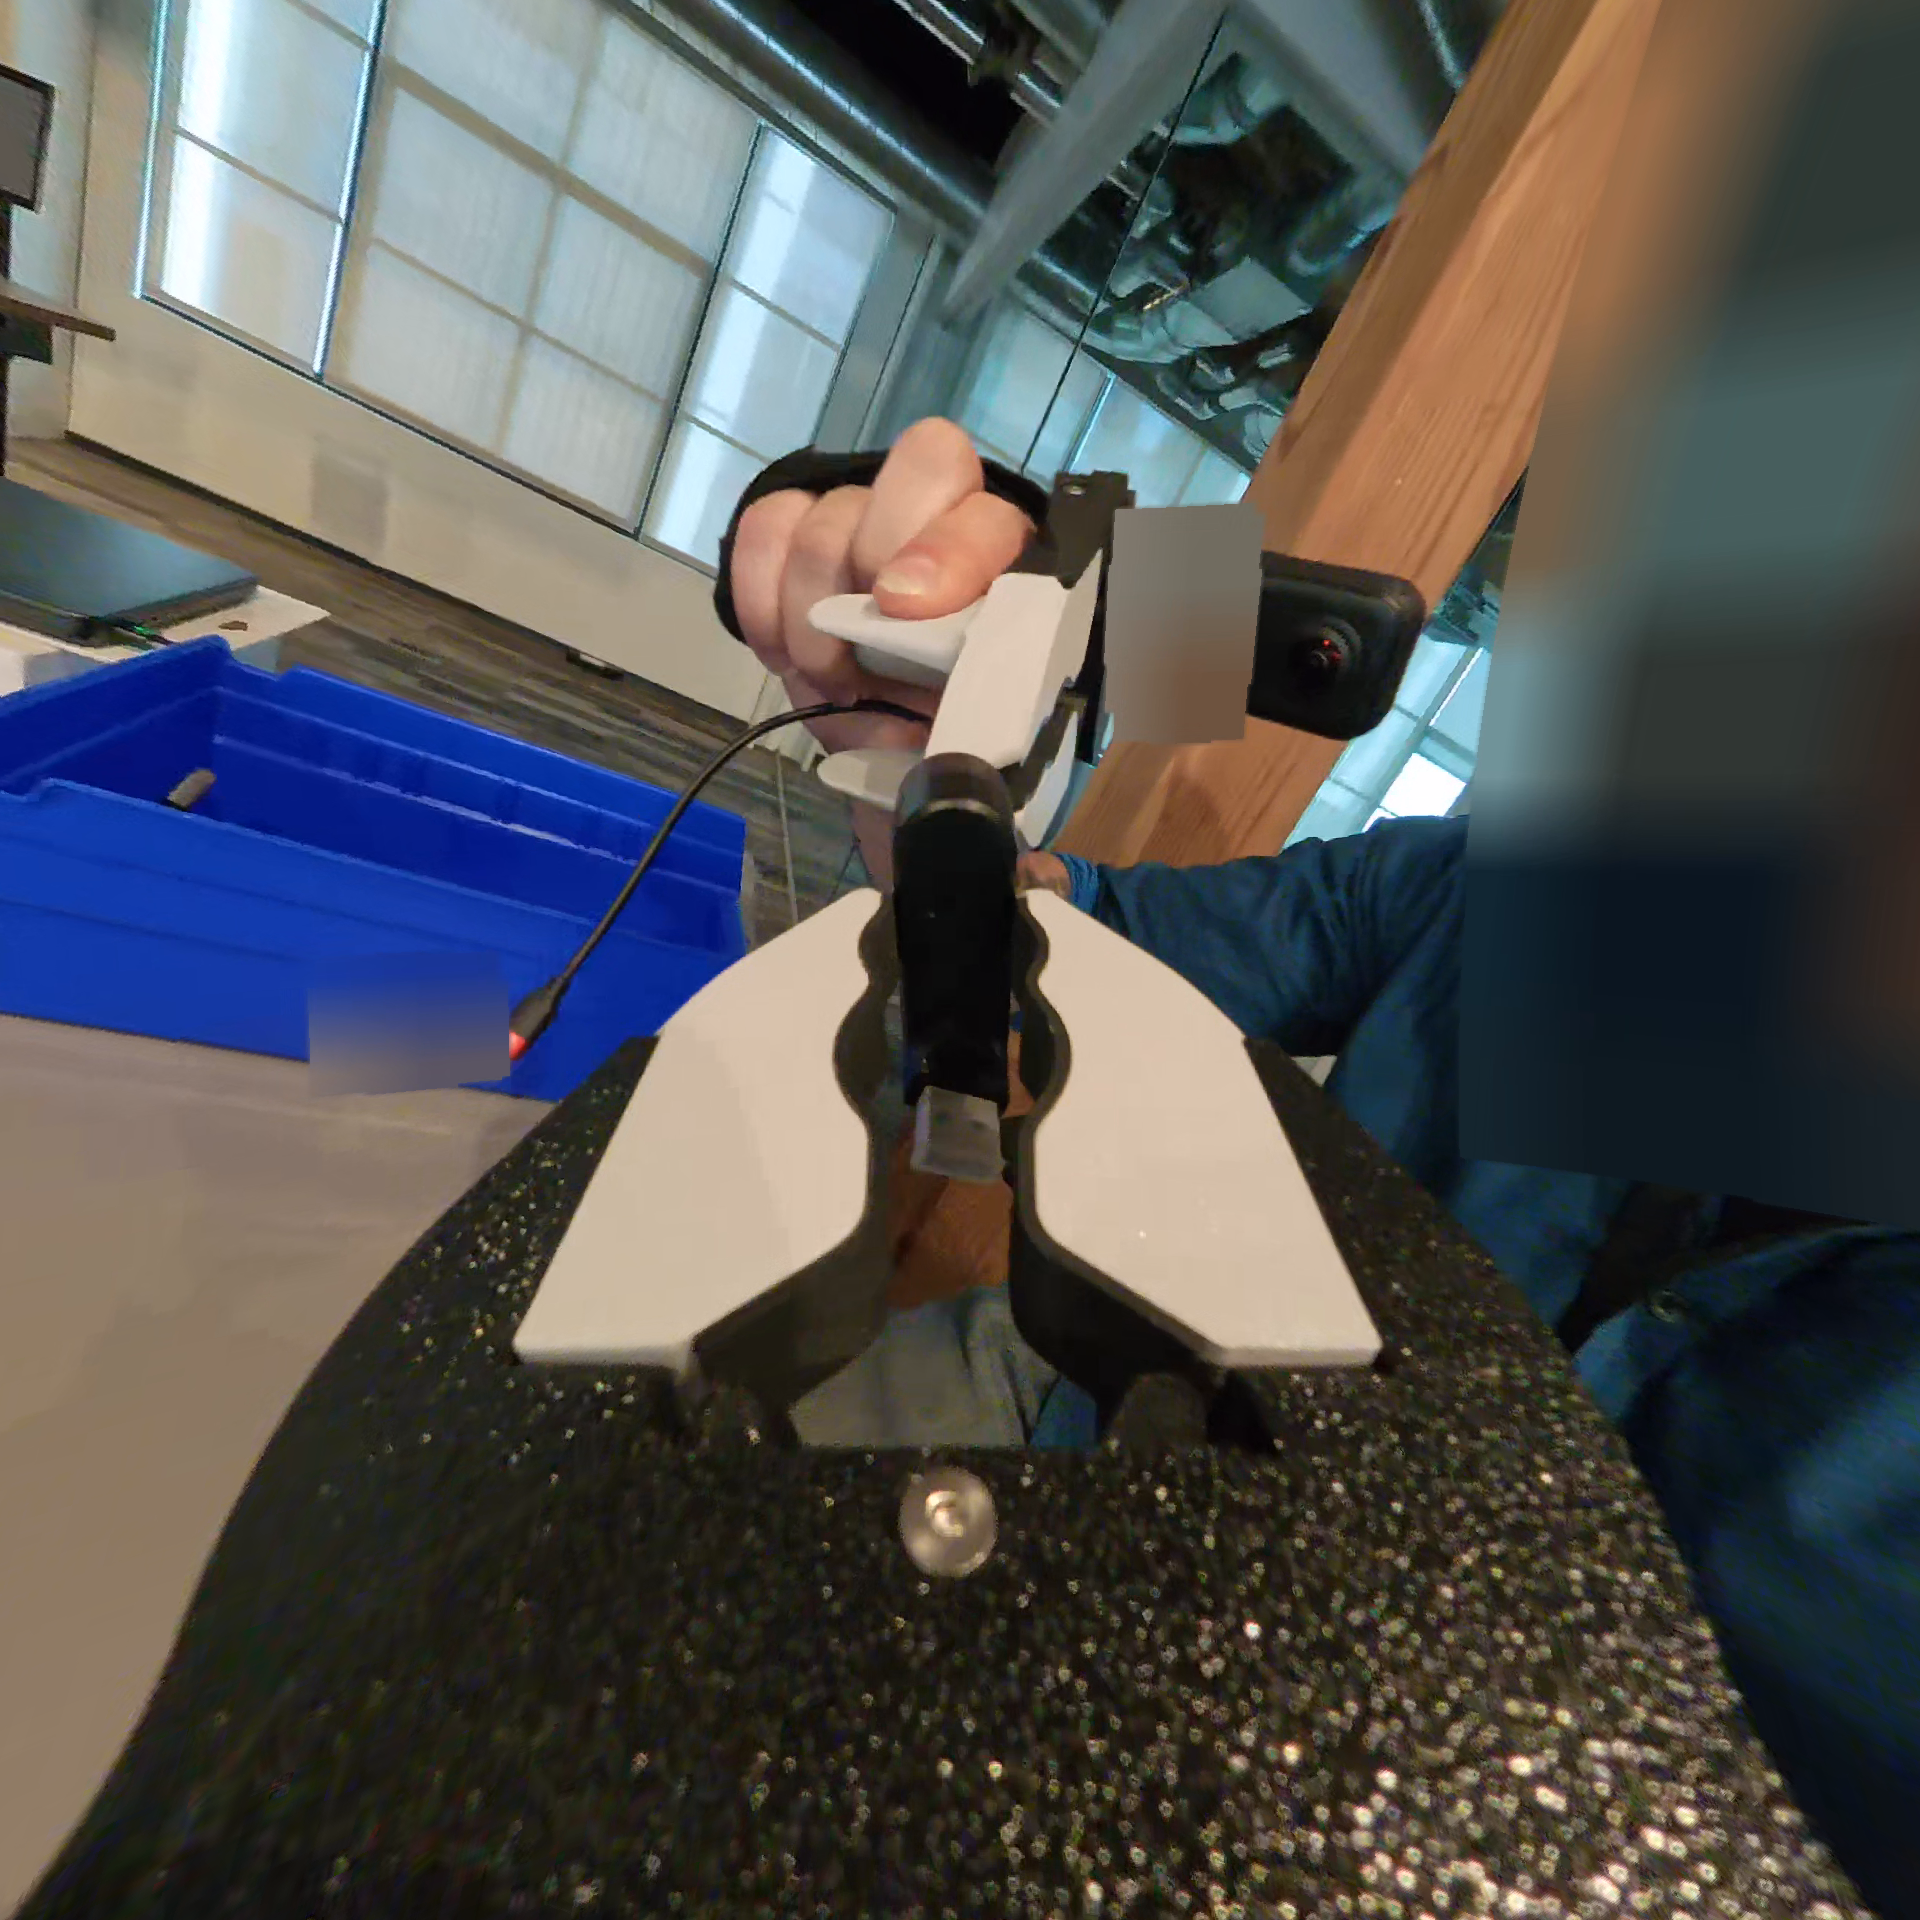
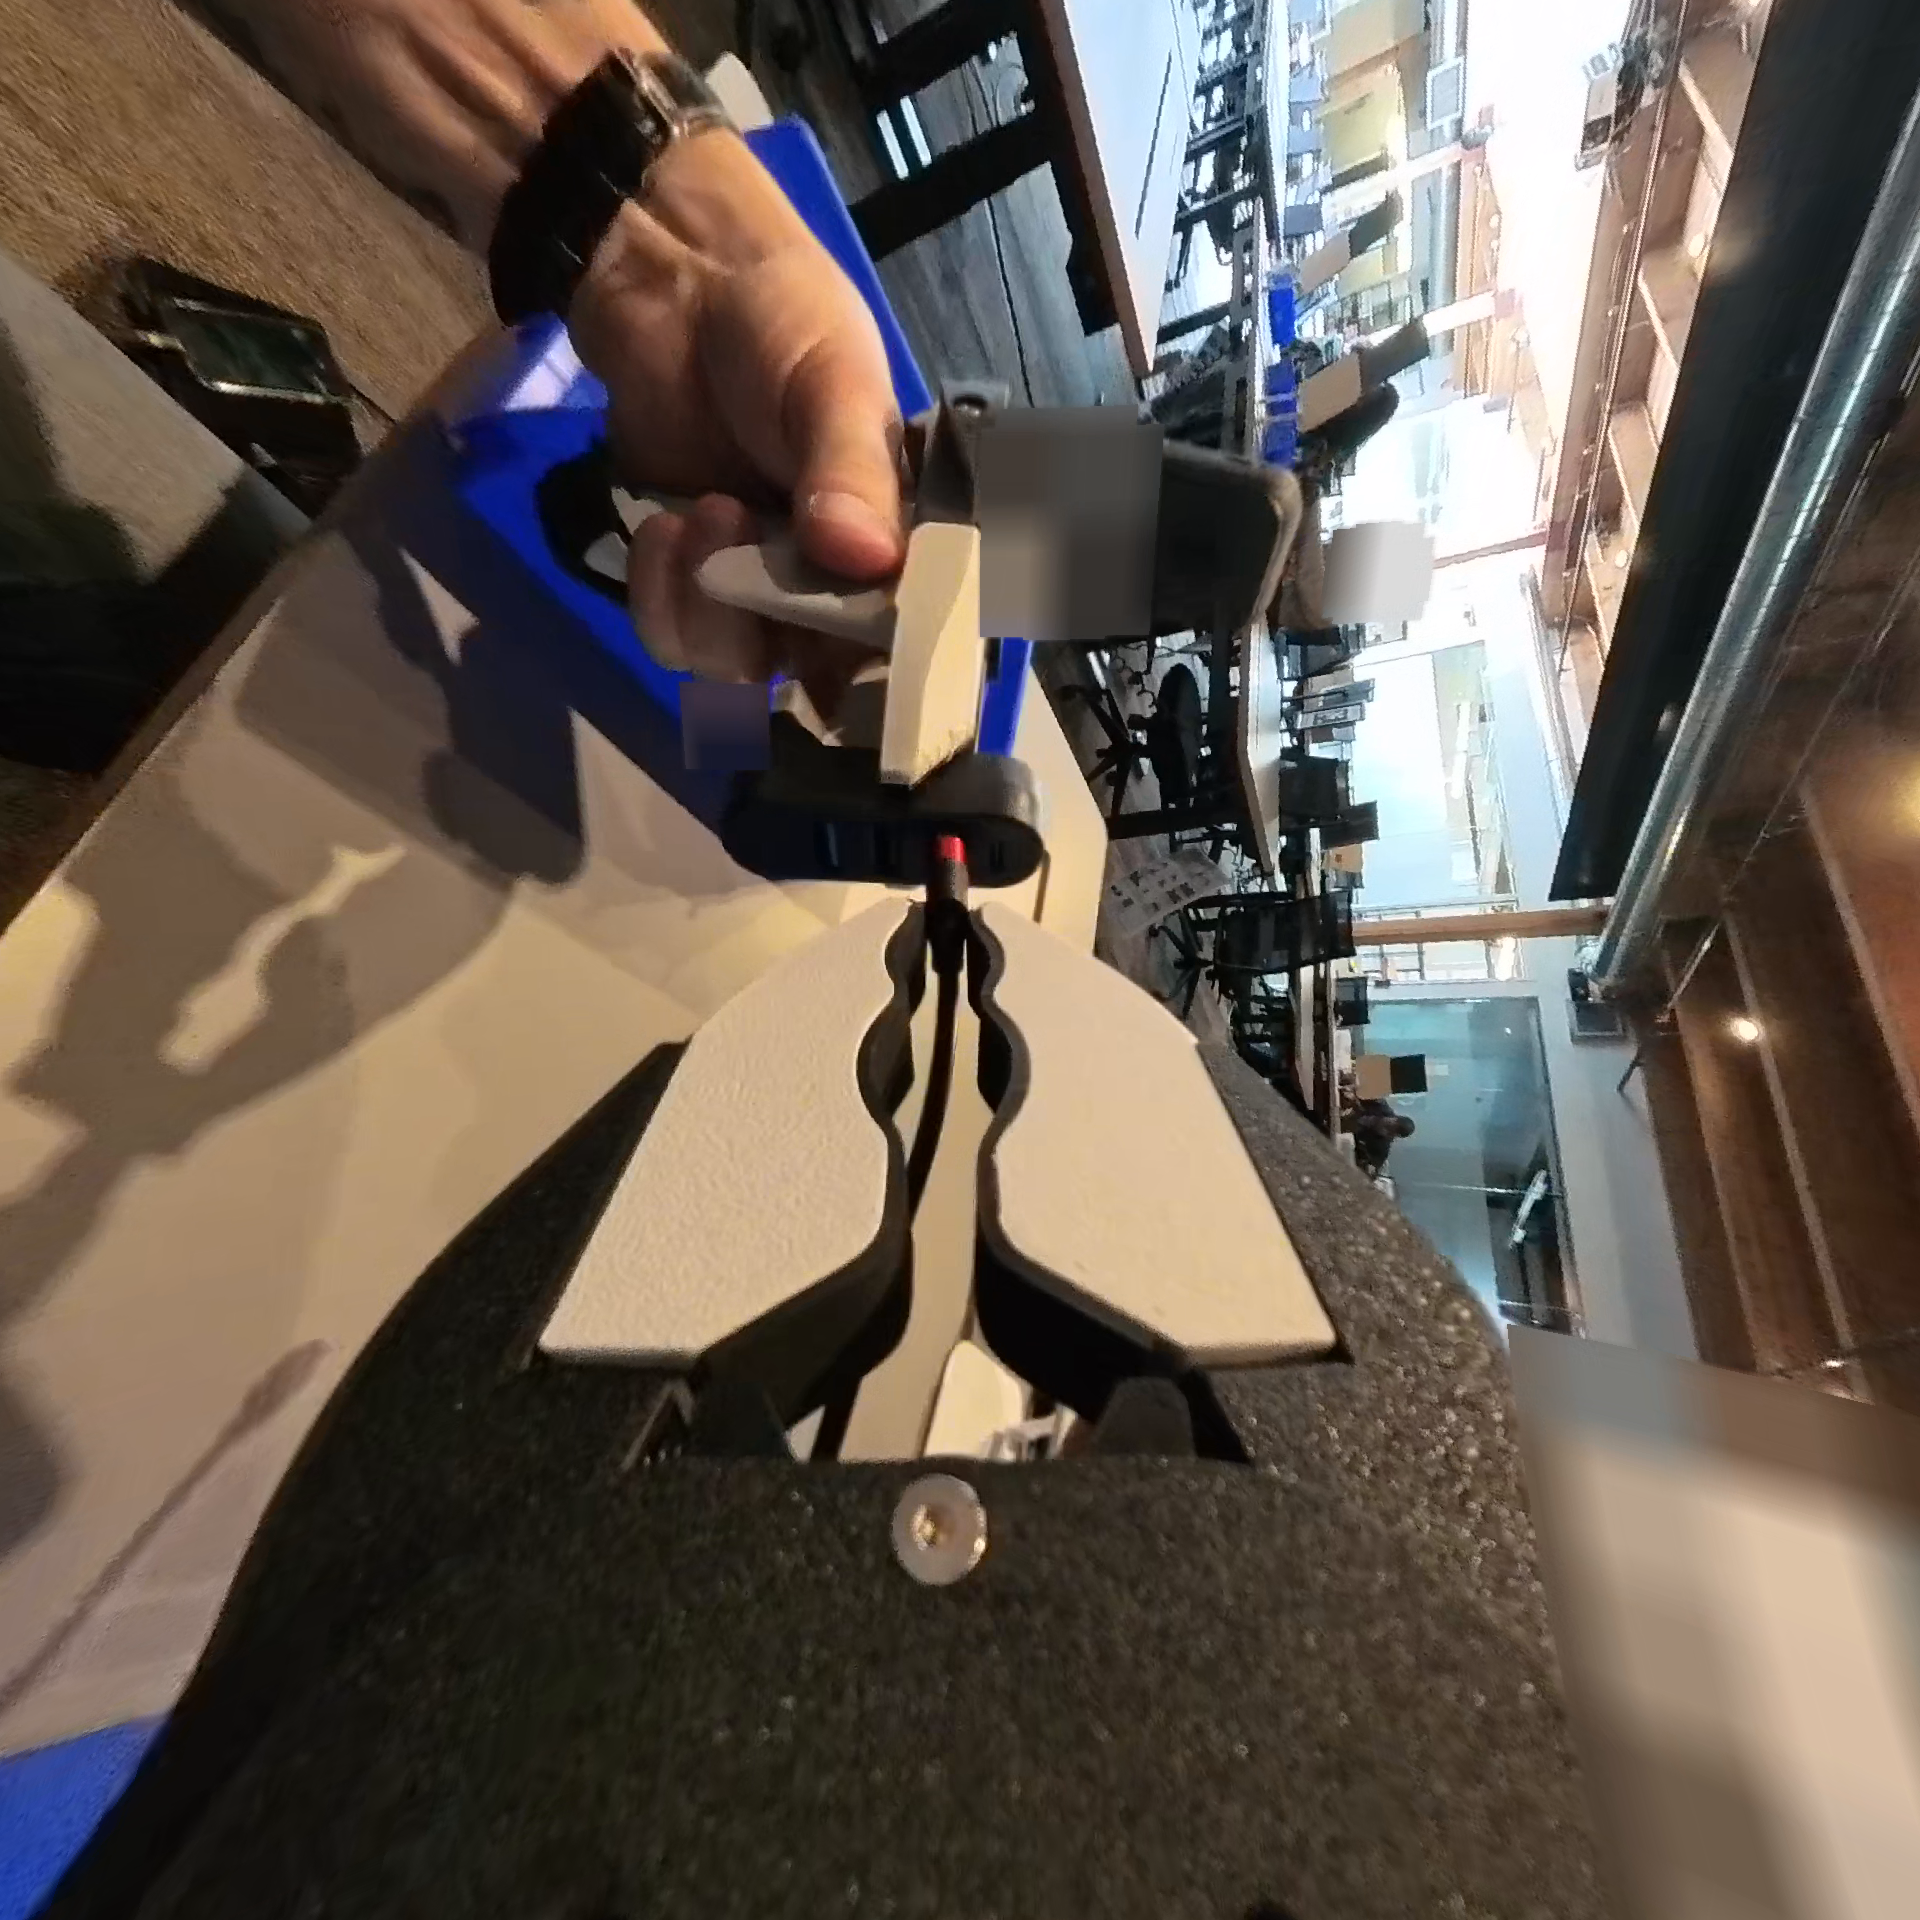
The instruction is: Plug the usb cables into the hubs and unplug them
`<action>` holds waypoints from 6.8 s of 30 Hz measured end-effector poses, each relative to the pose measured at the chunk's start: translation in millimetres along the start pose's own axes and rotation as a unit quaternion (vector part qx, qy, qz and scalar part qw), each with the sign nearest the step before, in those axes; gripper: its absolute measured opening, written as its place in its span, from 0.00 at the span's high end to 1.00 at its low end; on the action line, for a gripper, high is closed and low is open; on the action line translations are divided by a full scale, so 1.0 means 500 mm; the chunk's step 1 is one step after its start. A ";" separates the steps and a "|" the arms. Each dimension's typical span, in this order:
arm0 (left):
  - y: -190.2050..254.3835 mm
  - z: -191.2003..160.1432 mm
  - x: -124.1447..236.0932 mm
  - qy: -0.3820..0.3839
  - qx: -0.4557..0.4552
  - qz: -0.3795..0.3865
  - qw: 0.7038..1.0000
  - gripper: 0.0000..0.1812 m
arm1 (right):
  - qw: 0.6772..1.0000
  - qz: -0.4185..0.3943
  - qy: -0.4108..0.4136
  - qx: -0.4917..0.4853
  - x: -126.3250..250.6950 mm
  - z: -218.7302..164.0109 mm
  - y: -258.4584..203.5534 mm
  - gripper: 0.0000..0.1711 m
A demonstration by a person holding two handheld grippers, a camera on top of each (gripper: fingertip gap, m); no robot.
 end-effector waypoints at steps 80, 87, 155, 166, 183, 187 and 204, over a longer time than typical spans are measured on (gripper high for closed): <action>0.004 0.021 -0.005 -0.118 -0.293 0.233 0.920 0.88 | 0.926 0.022 0.068 -0.371 0.013 -0.041 0.069 0.79; 0.019 0.044 0.000 -0.137 -0.512 0.360 0.768 0.88 | 0.666 0.106 0.266 -0.689 0.028 -0.039 0.071 0.83; 0.058 0.032 -0.031 -0.117 -0.700 0.369 0.600 0.87 | 0.670 0.139 0.255 -0.683 -0.017 -0.021 0.039 0.96; 0.056 0.028 -0.019 -0.071 -0.715 0.338 0.607 0.86 | 0.632 0.153 0.291 -0.701 -0.011 -0.033 0.036 0.96; 0.044 0.034 -0.015 -0.095 -0.657 0.347 0.663 0.88 | 0.602 0.170 0.306 -0.717 -0.020 -0.043 0.021 0.79; 0.044 0.042 -0.006 -0.079 -0.644 0.347 0.677 0.89 | 0.604 0.166 0.296 -0.721 -0.027 -0.043 0.008 0.72; 0.043 0.036 -0.013 -0.091 -0.675 0.365 0.635 0.88 | 0.592 0.074 0.311 -0.740 -0.041 -0.054 0.029 0.71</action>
Point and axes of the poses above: each gripper's, where its closed fingertips meet, x back along the fingers, z out of its top, y = z × x across the jaws, the point moved 5 cm from there along x, back along the fingers, and after that the axes turned 2 degrees about y, right-handed, at the moved point
